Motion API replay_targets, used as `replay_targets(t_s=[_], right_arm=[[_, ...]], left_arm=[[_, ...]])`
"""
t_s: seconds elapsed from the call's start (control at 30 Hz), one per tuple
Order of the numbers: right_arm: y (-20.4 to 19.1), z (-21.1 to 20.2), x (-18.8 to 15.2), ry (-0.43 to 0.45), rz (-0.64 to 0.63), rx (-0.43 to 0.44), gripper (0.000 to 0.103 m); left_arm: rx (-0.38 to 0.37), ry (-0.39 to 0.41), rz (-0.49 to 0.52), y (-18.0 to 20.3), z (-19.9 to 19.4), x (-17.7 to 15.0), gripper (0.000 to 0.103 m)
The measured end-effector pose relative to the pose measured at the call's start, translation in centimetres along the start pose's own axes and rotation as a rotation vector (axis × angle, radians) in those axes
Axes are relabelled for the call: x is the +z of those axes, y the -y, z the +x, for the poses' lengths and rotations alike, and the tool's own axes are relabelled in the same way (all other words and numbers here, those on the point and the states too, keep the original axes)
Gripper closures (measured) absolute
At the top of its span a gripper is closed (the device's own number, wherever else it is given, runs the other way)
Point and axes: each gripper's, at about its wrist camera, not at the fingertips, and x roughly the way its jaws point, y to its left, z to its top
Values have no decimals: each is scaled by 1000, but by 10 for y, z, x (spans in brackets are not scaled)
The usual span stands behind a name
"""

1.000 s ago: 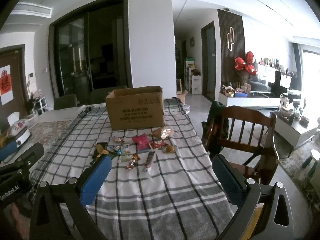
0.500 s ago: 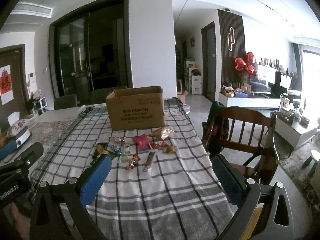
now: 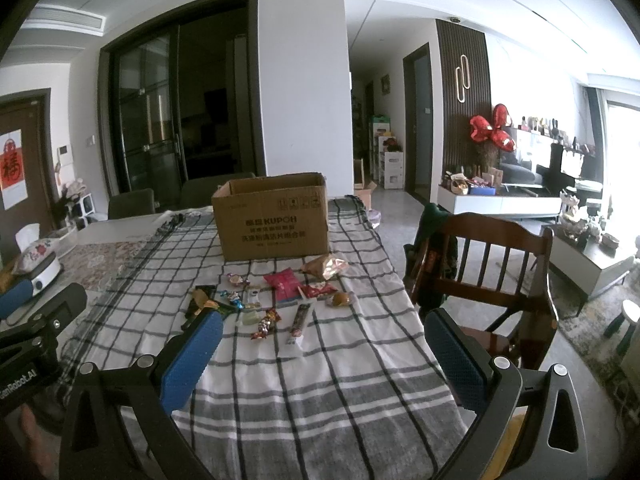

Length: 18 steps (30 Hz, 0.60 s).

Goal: Organize snacks

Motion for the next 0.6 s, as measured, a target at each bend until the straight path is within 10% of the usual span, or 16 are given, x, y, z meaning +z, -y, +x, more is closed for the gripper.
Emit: replay_targets(t_s=[0.6], right_arm=[[3, -3, -1, 3, -2, 0, 1]], left_arm=[[0, 4, 1, 0, -2, 1, 0]])
